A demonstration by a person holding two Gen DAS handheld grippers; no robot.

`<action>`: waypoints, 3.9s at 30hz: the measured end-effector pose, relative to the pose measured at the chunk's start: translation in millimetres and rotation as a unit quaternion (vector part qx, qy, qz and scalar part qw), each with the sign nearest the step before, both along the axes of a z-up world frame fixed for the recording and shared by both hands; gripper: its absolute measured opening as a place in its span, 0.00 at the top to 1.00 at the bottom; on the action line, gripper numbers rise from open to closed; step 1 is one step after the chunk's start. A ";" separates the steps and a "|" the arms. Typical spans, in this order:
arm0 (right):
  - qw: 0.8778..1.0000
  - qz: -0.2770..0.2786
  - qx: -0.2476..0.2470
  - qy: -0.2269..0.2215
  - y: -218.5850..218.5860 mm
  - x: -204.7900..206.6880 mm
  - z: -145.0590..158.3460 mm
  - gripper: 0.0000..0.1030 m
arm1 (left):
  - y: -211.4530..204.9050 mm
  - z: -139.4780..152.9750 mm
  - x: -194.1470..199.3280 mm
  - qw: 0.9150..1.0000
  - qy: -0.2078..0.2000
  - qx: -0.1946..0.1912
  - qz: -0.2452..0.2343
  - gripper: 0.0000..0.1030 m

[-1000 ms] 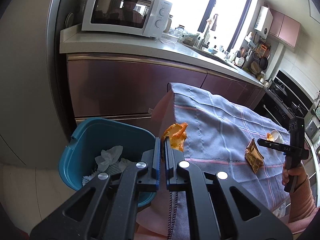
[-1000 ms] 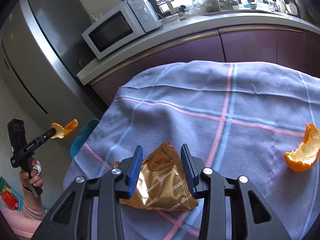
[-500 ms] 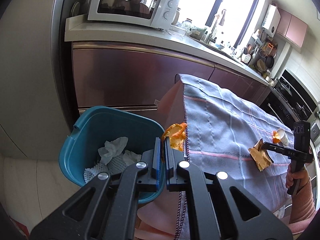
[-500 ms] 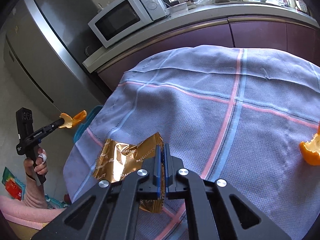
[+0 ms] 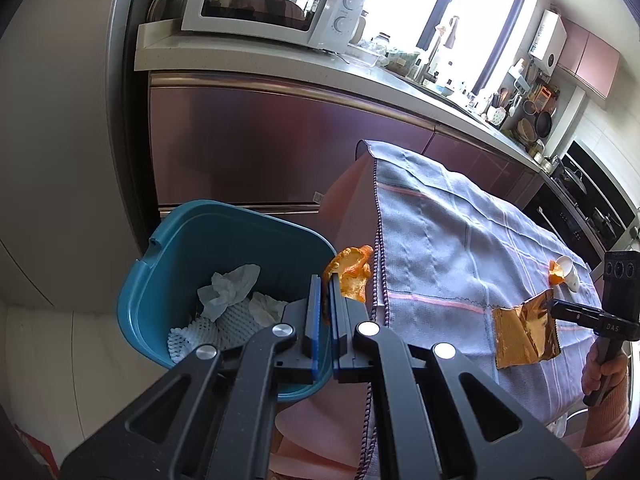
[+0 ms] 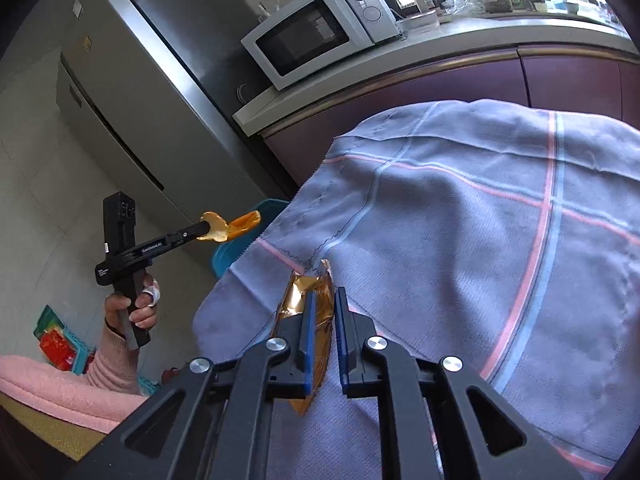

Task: Collect trash
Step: 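Lower the peel into the teal bin with the left gripper while the right brings the gold wrapper over it, then open both grippers over the bin and move back toward the table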

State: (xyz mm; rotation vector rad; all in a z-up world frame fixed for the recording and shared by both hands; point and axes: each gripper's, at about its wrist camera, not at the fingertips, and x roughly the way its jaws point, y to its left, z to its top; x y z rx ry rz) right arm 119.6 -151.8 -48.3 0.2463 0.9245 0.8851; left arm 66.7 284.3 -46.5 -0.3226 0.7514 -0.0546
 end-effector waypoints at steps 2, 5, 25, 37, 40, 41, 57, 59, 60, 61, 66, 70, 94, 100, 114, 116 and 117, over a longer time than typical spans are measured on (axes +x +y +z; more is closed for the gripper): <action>1.000 0.008 0.003 0.015 3.8 0.1 -7.6 0.86 | -0.6 -1.6 0.4 1.000 0.001 0.001 0.000 0.96; 0.999 0.013 0.011 0.031 6.7 -1.1 -16.9 0.78 | -0.6 -4.1 0.7 1.000 0.003 0.000 0.001 0.96; 0.999 0.030 0.039 0.003 33.7 1.1 15.7 0.98 | 3.6 -15.6 -2.7 1.000 0.013 0.006 0.013 0.96; 0.997 0.069 0.043 -0.018 104.4 30.3 32.6 0.98 | 8.1 -12.3 -7.5 0.999 0.010 0.034 0.028 0.96; 0.996 0.078 0.039 -0.019 123.6 36.5 33.1 0.98 | 9.6 -11.1 -9.1 0.999 0.008 0.040 0.032 0.96; 0.996 0.081 0.038 -0.019 130.0 36.8 33.5 0.98 | 10.4 -10.8 -9.7 0.999 0.007 0.042 0.033 0.96; 0.994 0.111 0.001 -0.014 207.4 52.9 28.1 0.98 | 26.7 -16.3 -12.7 0.997 0.010 0.044 0.057 0.96; 0.994 0.112 -0.003 -0.010 213.1 55.3 25.4 0.98 | 28.0 -17.3 -12.2 0.997 0.011 0.047 0.060 0.96; 0.993 0.114 -0.005 -0.009 216.4 56.2 24.1 0.98 | 27.4 -17.4 -11.0 0.997 0.012 0.050 0.061 0.96; 0.993 0.114 -0.008 -0.008 219.5 57.2 22.8 0.98 | 27.6 -18.0 -10.4 0.997 0.013 0.052 0.062 0.96; 0.993 0.118 -0.021 -0.004 237.6 61.7 16.5 0.98 | 31.0 -21.3 -5.6 0.996 0.016 0.059 0.070 0.96; 0.993 0.118 -0.030 0.000 246.3 65.6 9.8 0.98 | 34.7 -24.5 -2.6 0.995 0.022 0.061 0.076 0.96; 0.991 0.112 -0.067 0.030 279.0 81.9 -23.1 0.98 | 48.1 -51.6 19.7 0.991 0.057 0.076 0.096 0.94; 0.989 0.116 -0.088 0.036 294.1 84.1 -31.4 0.95 | 50.1 -59.1 30.0 0.990 0.065 0.080 0.101 0.92; 0.988 0.107 -0.111 0.028 300.2 82.1 -35.7 0.84 | 44.3 -64.3 37.1 0.991 0.057 0.070 0.095 0.92; 0.988 0.105 -0.108 0.024 295.8 80.2 -34.0 0.83 | 43.4 -61.3 34.7 0.992 0.050 0.065 0.091 0.90; 0.989 0.105 -0.107 0.022 293.7 79.8 -32.7 0.82 | 42.2 -59.3 33.5 0.993 0.046 0.064 0.090 0.89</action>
